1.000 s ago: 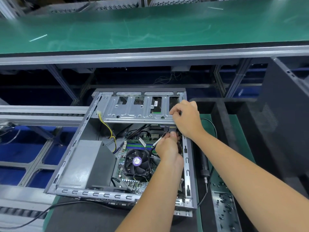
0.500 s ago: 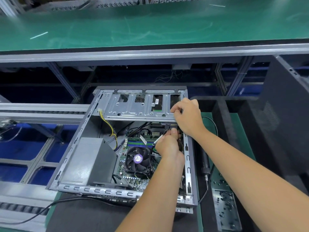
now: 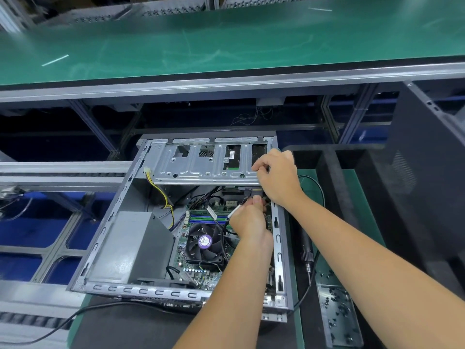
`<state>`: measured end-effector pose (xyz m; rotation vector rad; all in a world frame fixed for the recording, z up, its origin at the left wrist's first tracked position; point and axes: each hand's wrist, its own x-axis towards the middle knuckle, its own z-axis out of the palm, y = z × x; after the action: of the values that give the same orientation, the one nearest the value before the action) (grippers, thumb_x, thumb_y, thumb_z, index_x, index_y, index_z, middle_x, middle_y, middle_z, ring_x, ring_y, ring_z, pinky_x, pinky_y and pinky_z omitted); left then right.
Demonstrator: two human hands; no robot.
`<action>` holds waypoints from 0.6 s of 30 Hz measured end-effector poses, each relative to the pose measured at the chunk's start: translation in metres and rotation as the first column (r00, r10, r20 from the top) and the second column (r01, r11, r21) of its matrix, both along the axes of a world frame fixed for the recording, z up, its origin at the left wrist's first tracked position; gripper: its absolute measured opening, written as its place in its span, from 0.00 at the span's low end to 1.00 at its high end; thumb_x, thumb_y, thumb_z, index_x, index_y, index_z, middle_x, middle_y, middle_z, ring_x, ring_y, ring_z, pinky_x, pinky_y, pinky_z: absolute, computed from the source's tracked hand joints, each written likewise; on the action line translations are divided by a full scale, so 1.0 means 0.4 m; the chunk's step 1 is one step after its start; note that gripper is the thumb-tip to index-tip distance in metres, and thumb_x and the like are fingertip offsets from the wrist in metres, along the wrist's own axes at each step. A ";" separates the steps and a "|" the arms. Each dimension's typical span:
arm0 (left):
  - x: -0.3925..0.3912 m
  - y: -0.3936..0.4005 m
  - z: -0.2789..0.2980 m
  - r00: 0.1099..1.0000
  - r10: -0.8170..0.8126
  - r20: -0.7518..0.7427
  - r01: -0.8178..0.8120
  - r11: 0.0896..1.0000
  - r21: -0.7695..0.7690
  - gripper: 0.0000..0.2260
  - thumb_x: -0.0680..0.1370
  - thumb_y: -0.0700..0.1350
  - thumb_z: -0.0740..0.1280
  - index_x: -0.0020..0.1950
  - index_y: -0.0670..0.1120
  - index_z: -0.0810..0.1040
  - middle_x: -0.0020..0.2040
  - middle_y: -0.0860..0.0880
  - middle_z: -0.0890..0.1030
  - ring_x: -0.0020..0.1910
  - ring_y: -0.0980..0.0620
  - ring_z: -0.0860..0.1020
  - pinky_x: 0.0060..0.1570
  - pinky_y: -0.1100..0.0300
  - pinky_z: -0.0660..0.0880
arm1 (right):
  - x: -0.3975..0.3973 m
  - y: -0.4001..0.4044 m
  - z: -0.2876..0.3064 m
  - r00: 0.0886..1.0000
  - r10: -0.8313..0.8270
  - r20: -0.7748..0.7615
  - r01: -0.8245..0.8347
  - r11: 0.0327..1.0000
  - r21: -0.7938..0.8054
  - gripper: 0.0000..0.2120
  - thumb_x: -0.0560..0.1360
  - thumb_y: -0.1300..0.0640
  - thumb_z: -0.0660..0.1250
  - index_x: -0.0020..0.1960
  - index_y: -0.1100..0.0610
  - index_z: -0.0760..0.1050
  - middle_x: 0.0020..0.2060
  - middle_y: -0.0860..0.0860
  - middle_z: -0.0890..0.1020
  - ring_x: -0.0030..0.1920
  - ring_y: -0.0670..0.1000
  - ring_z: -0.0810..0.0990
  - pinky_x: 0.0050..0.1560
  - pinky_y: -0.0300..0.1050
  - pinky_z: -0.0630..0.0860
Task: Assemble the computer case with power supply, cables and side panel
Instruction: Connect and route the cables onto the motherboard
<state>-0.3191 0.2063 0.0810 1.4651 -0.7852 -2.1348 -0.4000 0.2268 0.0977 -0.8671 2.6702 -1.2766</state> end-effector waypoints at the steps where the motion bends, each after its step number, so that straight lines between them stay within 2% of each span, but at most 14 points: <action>1: -0.001 0.001 0.001 1.000 -0.002 0.003 0.002 1.000 -0.002 0.04 0.77 0.33 0.68 0.41 0.38 0.78 0.37 0.44 0.79 0.39 0.47 0.76 0.49 0.51 0.77 | 0.000 0.000 0.001 1.000 0.001 0.000 -0.001 1.000 0.002 0.14 0.78 0.67 0.60 0.45 0.57 0.83 0.37 0.41 0.70 0.52 0.49 0.64 0.58 0.57 0.69; 3: 0.000 0.001 0.000 1.000 -0.010 0.001 0.010 1.000 -0.004 0.04 0.76 0.33 0.68 0.42 0.38 0.78 0.37 0.44 0.79 0.39 0.47 0.77 0.50 0.50 0.77 | -0.003 0.001 0.001 1.000 0.001 0.003 -0.001 1.000 -0.001 0.14 0.78 0.67 0.60 0.44 0.57 0.83 0.37 0.41 0.70 0.52 0.49 0.64 0.58 0.57 0.69; 6: 0.002 -0.001 0.000 1.000 -0.012 0.000 0.012 1.000 -0.012 0.01 0.76 0.33 0.68 0.45 0.36 0.79 0.36 0.45 0.79 0.36 0.49 0.76 0.45 0.53 0.76 | -0.004 -0.001 -0.001 1.000 0.001 0.002 -0.001 1.000 -0.003 0.14 0.78 0.67 0.60 0.44 0.57 0.83 0.37 0.41 0.70 0.52 0.49 0.64 0.57 0.55 0.69; 8: 0.003 -0.004 -0.002 1.000 -0.006 -0.002 0.006 1.000 -0.001 0.02 0.76 0.33 0.68 0.43 0.37 0.79 0.35 0.45 0.78 0.36 0.48 0.75 0.45 0.53 0.76 | -0.005 -0.002 -0.002 1.000 -0.001 -0.002 0.001 1.000 -0.002 0.14 0.78 0.67 0.60 0.44 0.56 0.83 0.37 0.41 0.70 0.52 0.49 0.64 0.57 0.54 0.69; 13: 0.003 -0.011 -0.005 1.000 -0.023 -0.004 0.023 0.999 0.032 0.07 0.75 0.33 0.69 0.37 0.39 0.79 0.30 0.46 0.77 0.30 0.49 0.73 0.37 0.57 0.74 | -0.005 -0.002 -0.002 1.000 -0.002 -0.004 0.002 1.000 0.002 0.14 0.78 0.67 0.60 0.45 0.57 0.83 0.38 0.42 0.71 0.53 0.49 0.65 0.57 0.55 0.69; 18: 0.003 -0.007 -0.001 1.000 -0.008 0.007 0.007 0.999 0.041 0.08 0.74 0.32 0.69 0.35 0.39 0.79 0.29 0.46 0.76 0.31 0.50 0.71 0.41 0.55 0.72 | -0.005 -0.001 -0.001 1.000 -0.007 0.002 0.007 1.000 -0.003 0.14 0.78 0.67 0.60 0.45 0.57 0.83 0.40 0.45 0.73 0.53 0.49 0.65 0.58 0.56 0.69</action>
<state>-0.3178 0.2034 0.0805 1.4930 -0.7551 -2.1644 -0.4020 0.2266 0.0973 -0.8571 2.6725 -1.2833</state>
